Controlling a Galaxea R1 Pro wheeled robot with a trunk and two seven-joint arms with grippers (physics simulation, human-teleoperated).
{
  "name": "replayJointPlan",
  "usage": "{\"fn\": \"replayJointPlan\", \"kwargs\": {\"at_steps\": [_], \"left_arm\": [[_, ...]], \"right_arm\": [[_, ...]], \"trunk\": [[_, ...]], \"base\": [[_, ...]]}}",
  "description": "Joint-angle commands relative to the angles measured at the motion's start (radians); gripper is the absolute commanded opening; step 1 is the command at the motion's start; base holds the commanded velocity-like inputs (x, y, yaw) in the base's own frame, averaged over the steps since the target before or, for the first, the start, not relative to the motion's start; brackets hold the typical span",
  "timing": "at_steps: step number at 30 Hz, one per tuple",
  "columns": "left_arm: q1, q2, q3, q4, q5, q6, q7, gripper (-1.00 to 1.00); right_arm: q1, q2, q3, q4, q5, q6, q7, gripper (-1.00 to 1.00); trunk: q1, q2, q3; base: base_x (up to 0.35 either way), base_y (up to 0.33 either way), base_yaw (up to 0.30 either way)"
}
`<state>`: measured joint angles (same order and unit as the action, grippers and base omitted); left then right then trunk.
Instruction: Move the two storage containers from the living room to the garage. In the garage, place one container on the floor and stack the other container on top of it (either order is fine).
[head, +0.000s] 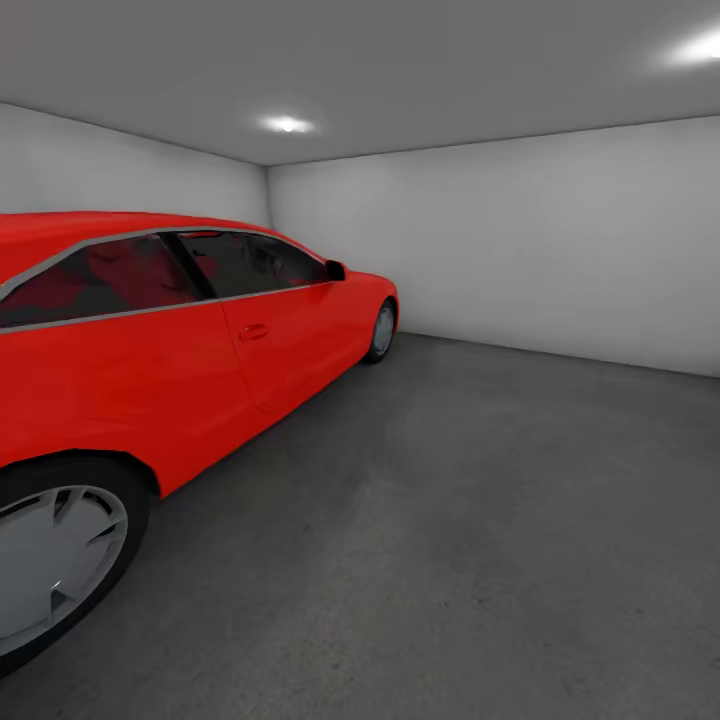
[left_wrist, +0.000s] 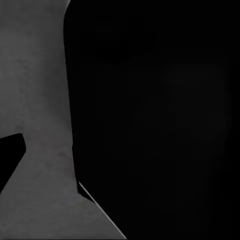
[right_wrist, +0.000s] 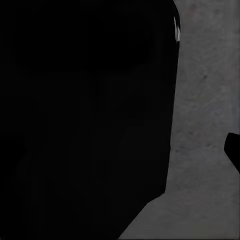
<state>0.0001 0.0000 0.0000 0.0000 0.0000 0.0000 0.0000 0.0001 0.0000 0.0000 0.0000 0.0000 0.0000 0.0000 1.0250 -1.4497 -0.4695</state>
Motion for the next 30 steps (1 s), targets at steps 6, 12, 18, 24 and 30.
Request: {"fn": "replayJointPlan", "kwargs": {"at_steps": [6, 12, 18, 24, 30], "left_arm": [[0.034, -0.034, -0.007, 0.034, -0.003, -0.022, 0.001, 1.00], [0.046, -0.068, -0.005, 0.055, -0.002, -0.023, 0.001, 1.00], [0.046, -0.093, -0.006, 0.053, -0.002, -0.040, 0.000, 1.00], [0.046, -0.094, -0.006, 0.029, 0.000, -0.041, -0.001, 1.00], [0.046, -0.092, -0.005, -0.004, 0.001, -0.030, 0.001, 1.00]], "right_arm": [[-0.034, 0.034, 0.001, 0.034, 0.001, 0.002, -0.006, 1.00], [-0.068, 0.046, 0.001, 0.044, 0.001, -0.001, -0.006, 1.00], [-0.078, 0.046, -0.002, 0.043, 0.002, -0.002, -0.006, 1.00], [-0.079, 0.046, -0.003, 0.037, 0.002, -0.002, -0.006, 1.00], [-0.080, 0.045, -0.002, 0.003, 0.002, -0.002, -0.006, 1.00]], "trunk": [[0.000, 0.000, 0.000], [0.000, 0.000, 0.000], [0.000, 0.000, 0.000], [0.000, 0.000, 0.000], [0.000, 0.000, 0.000]], "base": [[0.000, 0.000, 0.000], [0.000, 0.000, 0.000], [0.000, 0.000, 0.000], [0.000, 0.000, 0.000], [0.000, 0.000, 0.000]]}}
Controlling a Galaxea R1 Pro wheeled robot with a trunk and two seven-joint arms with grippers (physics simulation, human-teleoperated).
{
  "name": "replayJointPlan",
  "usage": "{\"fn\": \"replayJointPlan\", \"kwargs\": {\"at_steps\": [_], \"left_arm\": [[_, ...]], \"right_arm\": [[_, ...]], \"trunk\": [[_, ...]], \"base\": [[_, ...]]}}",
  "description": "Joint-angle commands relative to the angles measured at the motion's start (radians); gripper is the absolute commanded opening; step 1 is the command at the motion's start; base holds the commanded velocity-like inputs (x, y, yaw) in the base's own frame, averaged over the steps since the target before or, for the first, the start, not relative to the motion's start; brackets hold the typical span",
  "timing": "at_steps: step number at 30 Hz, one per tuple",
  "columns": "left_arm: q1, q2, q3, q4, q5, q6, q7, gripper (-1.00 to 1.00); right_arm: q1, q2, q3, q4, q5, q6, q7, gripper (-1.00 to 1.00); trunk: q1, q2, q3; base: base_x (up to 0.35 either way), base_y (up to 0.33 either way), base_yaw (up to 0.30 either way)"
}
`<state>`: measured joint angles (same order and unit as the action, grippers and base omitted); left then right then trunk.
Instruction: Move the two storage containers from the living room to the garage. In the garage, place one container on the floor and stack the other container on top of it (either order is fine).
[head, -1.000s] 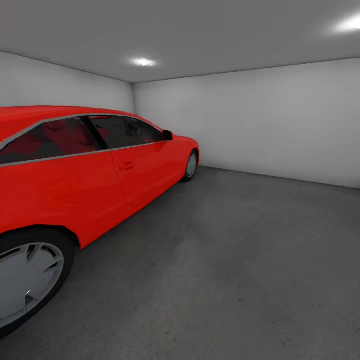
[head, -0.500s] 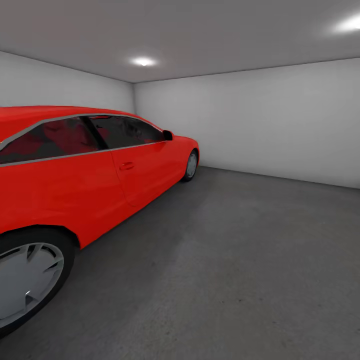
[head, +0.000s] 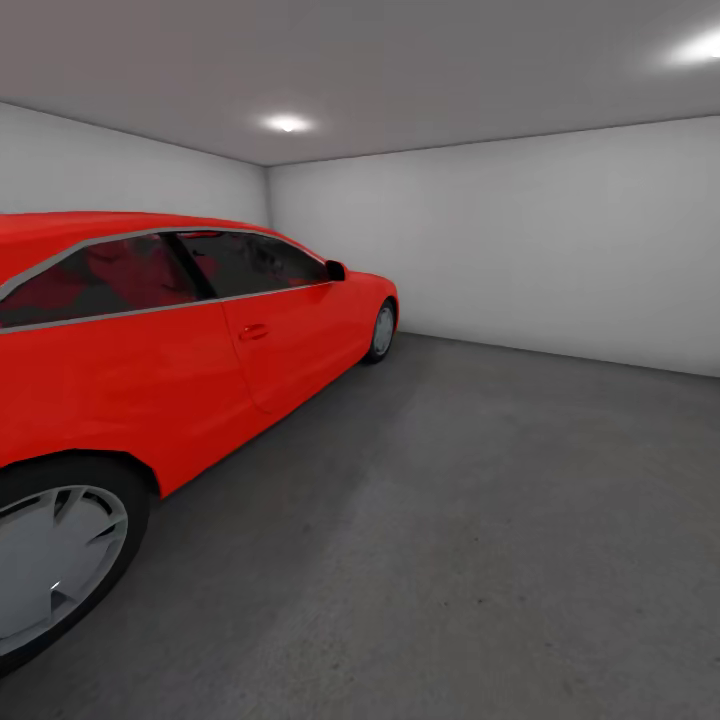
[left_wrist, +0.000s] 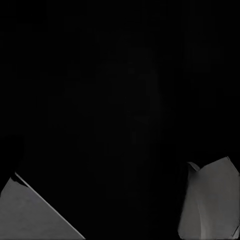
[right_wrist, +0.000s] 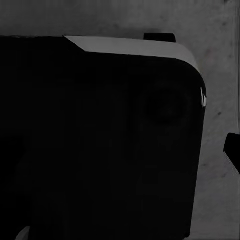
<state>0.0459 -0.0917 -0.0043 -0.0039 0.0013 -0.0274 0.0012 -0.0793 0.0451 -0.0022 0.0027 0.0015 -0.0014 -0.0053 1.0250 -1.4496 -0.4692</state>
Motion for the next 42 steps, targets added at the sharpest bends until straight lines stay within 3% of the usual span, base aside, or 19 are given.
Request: {"fn": "replayJointPlan", "kwargs": {"at_steps": [1, 9, 16, 21, 28, 42], "left_arm": [[0.000, 0.000, 0.000, -0.191, 0.000, -0.002, 0.000, 1.00], [0.000, 0.000, 0.000, -0.361, -0.002, 0.009, 0.000, 1.00], [0.000, 0.006, 0.000, -0.526, -0.003, 0.149, -0.001, 1.00], [-0.003, 0.005, 0.001, -0.628, -0.003, 0.175, -0.001, 1.00], [-0.006, 0.008, 0.001, -0.695, 0.032, 0.175, -0.004, 1.00], [-0.007, 0.001, 0.001, -0.705, 0.039, 0.164, -0.002, 1.00]], "right_arm": [[0.000, 0.000, -0.001, -0.102, 0.000, 0.000, 0.000, 1.00], [-0.005, -0.001, 0.000, -0.256, 0.004, 0.007, 0.004, 1.00], [-0.008, -0.001, 0.001, -0.410, 0.006, 0.017, 0.004, 1.00], [-0.010, -0.003, 0.001, -0.514, 0.006, 0.018, 0.004, 1.00], [-0.011, -0.004, 0.002, -0.566, 0.011, 0.017, 0.006, 1.00], [-0.011, -0.004, 0.000, -0.560, 0.003, 0.007, 0.010, 1.00]], "trunk": [[0.000, 0.000, -0.001], [0.000, 0.000, -0.001], [0.000, 0.000, -0.001], [0.000, 0.000, -0.001], [0.000, 0.000, -0.001], [0.000, 0.000, -0.001]], "base": [[0.000, 0.000, 0.000], [0.000, 0.000, 0.000], [0.000, 0.000, 0.000], [0.000, 0.000, 0.000], [0.000, 0.000, 0.000], [0.000, 0.000, -0.212]]}}
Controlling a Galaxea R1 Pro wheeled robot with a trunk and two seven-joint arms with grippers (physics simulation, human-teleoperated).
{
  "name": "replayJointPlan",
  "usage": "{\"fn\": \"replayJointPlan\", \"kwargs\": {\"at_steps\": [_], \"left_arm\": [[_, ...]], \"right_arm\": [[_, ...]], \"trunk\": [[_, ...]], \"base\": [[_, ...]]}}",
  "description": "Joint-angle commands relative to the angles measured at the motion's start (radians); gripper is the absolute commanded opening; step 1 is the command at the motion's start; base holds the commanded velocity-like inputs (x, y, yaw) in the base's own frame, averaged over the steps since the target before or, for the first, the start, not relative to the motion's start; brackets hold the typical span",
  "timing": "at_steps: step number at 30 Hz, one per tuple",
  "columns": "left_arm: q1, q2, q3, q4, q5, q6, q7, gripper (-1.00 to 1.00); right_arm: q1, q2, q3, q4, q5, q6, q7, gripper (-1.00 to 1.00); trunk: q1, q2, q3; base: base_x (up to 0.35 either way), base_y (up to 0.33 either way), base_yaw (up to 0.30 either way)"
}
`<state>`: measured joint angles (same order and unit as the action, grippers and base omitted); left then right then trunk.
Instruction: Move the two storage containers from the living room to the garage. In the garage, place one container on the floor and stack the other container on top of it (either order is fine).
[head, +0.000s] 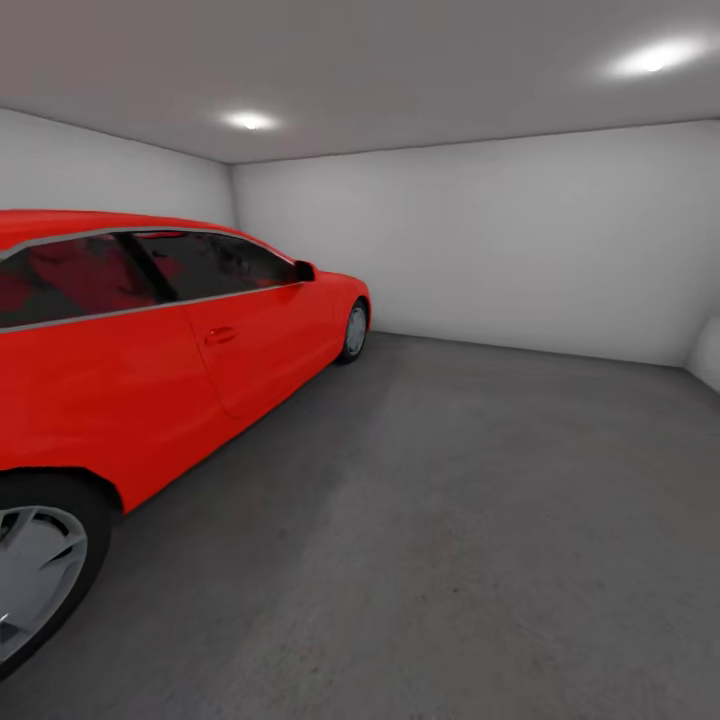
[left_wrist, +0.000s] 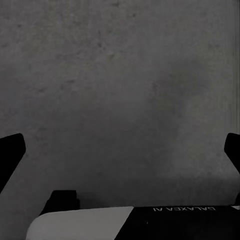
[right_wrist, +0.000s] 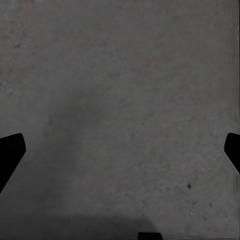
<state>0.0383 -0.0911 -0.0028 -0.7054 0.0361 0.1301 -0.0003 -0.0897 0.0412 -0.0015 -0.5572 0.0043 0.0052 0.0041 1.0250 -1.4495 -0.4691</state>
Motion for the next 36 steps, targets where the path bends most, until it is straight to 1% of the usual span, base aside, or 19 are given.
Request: {"fn": "replayJointPlan", "kwargs": {"at_steps": [1, 6, 8, 11, 33, 36], "left_arm": [[0.001, -0.001, 0.000, -0.003, 0.004, 0.007, 0.001, 1.00], [0.001, -0.002, -0.001, -0.003, 0.004, 0.007, 0.002, 1.00], [0.001, -0.001, 0.000, -0.003, 0.004, 0.008, 0.003, 1.00], [0.001, -0.002, 0.000, -0.003, 0.004, 0.008, 0.003, 1.00], [0.001, -0.002, 0.000, -0.003, 0.004, 0.010, 0.001, 1.00], [0.001, -0.002, -0.002, -0.003, 0.004, 0.012, -0.002, 1.00]], "right_arm": [[-0.001, 0.000, -0.001, 0.000, 0.000, 0.000, 0.000, 1.00], [-0.001, -0.001, -0.004, 0.002, -0.002, -0.002, 0.001, 1.00], [-0.001, -0.008, -0.004, 0.002, -0.002, -0.003, 0.001, 1.00], [-0.001, -0.010, -0.005, 0.002, -0.001, -0.004, 0.001, 1.00], [0.000, -0.011, -0.003, 0.002, 0.002, -0.007, -0.001, 1.00], [0.000, -0.011, -0.005, 0.002, -0.002, -0.007, -0.001, 1.00]], "trunk": [[0.000, -0.001, -0.001], [0.000, -0.001, -0.001], [0.000, -0.001, -0.001], [0.000, -0.001, -0.001], [0.000, -0.001, -0.004], [0.000, -0.001, -0.004]], "base": [[0.000, 0.000, -0.266], [0.000, 0.000, -0.266], [0.000, 0.000, -0.266], [0.000, 0.000, -0.266], [0.000, 0.000, -0.276], [0.185, 0.000, -0.271]]}}
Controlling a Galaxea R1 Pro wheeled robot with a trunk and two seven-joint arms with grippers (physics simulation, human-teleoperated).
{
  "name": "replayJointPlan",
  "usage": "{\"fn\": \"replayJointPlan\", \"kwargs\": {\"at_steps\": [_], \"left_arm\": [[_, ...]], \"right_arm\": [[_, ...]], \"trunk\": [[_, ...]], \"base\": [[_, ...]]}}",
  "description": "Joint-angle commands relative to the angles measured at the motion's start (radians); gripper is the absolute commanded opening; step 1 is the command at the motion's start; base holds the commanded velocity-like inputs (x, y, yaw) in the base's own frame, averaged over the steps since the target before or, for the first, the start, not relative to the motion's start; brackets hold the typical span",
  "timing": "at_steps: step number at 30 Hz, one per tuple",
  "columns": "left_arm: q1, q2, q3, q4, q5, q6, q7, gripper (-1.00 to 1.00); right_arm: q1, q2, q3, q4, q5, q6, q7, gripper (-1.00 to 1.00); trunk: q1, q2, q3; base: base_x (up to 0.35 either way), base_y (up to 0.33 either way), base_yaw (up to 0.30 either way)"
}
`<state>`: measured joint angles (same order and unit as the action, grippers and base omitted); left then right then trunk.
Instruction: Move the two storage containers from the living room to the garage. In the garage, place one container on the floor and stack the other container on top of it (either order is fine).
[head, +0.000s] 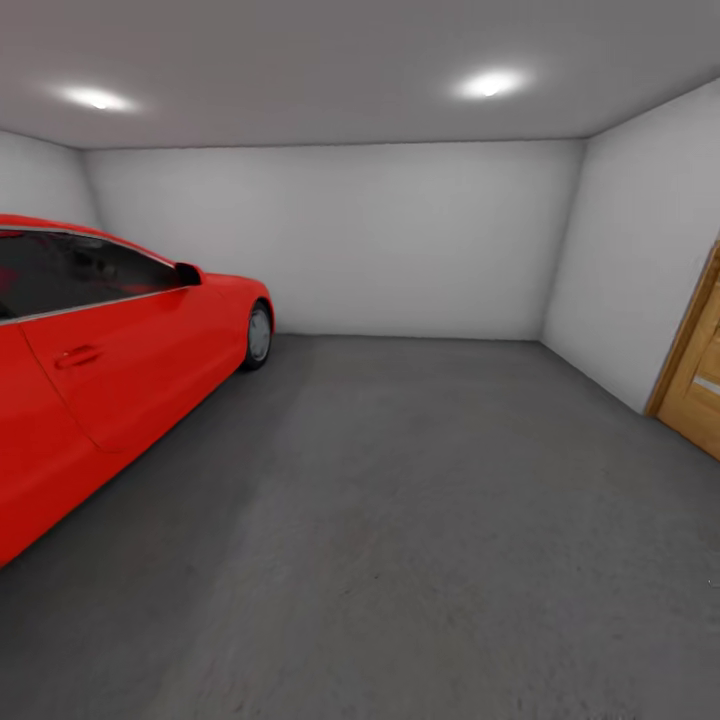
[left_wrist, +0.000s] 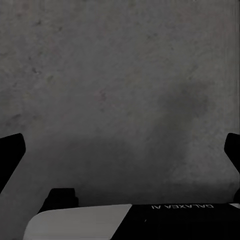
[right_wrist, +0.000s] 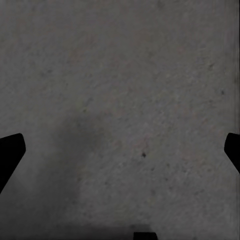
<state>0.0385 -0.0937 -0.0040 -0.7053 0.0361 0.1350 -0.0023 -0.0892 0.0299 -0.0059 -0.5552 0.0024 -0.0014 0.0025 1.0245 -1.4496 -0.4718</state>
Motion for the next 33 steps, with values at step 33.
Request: {"fn": "replayJointPlan", "kwargs": {"at_steps": [33], "left_arm": [[0.000, 0.003, -0.001, -0.040, 0.003, 0.001, -0.002, 1.00]], "right_arm": [[-0.001, -0.005, -0.002, 0.001, -0.002, 0.000, -0.009, 1.00]], "trunk": [[0.000, 0.000, -0.001]], "base": [[0.317, 0.000, -0.271]]}}
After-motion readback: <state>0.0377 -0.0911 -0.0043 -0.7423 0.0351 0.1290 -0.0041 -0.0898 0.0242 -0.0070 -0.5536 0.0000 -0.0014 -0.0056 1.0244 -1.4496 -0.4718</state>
